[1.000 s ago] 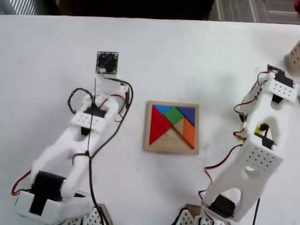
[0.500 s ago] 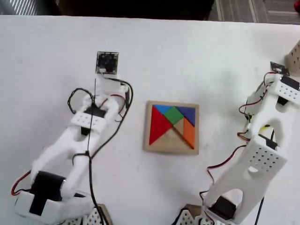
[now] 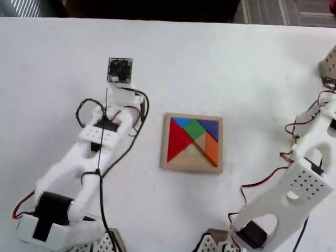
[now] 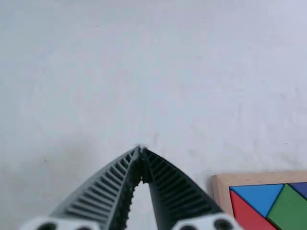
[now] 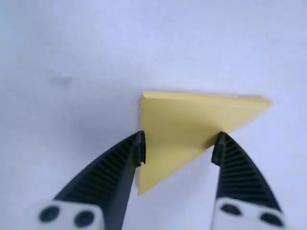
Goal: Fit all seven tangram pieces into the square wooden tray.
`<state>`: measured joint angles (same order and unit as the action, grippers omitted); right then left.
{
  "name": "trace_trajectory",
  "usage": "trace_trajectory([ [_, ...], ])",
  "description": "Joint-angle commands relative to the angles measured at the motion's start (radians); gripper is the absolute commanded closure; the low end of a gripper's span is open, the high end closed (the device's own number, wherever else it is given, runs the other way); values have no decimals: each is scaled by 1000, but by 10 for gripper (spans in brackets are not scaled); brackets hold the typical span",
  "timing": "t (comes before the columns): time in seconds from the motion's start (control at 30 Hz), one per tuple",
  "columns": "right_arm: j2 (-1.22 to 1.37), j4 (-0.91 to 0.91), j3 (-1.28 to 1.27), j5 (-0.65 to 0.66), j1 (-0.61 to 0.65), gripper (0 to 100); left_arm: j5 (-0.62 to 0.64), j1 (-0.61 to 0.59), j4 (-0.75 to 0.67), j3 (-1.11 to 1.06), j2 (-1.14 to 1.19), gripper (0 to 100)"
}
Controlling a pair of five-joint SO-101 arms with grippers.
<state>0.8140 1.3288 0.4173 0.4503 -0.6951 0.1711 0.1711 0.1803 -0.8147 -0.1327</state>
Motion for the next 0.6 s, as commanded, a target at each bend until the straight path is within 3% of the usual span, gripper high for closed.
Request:
trace_trajectory([
  [0.0,104,-5,-12,46,-97,779,-9,15,2,58,-5,973],
  [0.3,-24,65,-8,91,-111,779,-9,15,2,58,-5,973],
  [0.57,-180,127,-9,-57,-76,781,-9,15,2,58,-5,973],
])
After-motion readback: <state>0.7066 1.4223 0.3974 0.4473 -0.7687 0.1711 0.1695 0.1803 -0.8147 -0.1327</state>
